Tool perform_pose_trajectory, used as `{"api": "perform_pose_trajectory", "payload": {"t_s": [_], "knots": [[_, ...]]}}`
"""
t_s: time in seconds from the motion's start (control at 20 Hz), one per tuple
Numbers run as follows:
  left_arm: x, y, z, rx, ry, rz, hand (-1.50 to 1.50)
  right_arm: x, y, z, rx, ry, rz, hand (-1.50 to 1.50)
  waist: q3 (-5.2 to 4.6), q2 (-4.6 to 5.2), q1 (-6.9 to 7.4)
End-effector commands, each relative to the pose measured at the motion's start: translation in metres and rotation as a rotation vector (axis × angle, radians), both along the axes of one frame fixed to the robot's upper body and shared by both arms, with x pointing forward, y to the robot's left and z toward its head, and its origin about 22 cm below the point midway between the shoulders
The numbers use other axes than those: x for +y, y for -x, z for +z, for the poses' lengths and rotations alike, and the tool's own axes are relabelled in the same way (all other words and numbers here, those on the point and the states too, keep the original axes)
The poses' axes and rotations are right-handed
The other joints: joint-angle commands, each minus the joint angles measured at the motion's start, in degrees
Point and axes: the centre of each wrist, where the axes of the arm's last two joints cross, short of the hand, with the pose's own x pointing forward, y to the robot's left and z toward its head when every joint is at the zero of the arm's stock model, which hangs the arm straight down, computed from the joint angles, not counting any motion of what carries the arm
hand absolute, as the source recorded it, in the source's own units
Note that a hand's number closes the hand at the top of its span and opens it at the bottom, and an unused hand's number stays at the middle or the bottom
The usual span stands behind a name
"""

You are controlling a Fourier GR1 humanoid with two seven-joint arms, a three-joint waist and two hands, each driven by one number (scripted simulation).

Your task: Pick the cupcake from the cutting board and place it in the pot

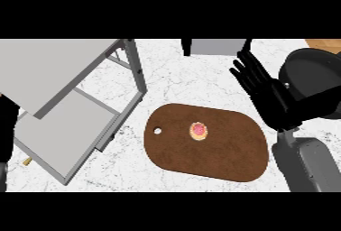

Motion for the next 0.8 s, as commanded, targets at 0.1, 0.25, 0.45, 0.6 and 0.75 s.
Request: {"api": "perform_pose_trajectory", "payload": {"t_s": [0.1, 0.25, 0.45, 0.6, 0.75], "knots": [[-0.051, -0.023, 0.029, -0.224, 0.107, -0.178, 0.0, -0.005, -0.034, 0.053, -0.218, 0.014, 0.287, 1.5, 1.0, 4.04, 0.34], [-0.081, -0.037, 0.05, -0.359, 0.205, -0.33, 0.0, -0.001, -0.042, 0.076, -0.344, 0.005, 0.515, 1.5, 1.03, 5.08, 0.91], [-0.099, -0.036, 0.042, -0.338, 0.287, -0.381, 0.0, -0.058, -0.048, 0.072, -0.447, 0.46, 0.292, -1.5, 1.11, 5.58, 0.76], [-0.092, -0.037, 0.046, -0.347, 0.303, -0.385, 0.0, -0.075, -0.047, 0.064, -0.587, 0.445, 0.388, -1.5, 1.26, 5.26, 1.02], [-0.089, -0.049, 0.044, -0.342, 0.298, -0.372, 0.0, -0.079, -0.051, 0.059, -0.704, 0.465, 0.458, -1.5, 1.15, 4.87, -0.2]]}}
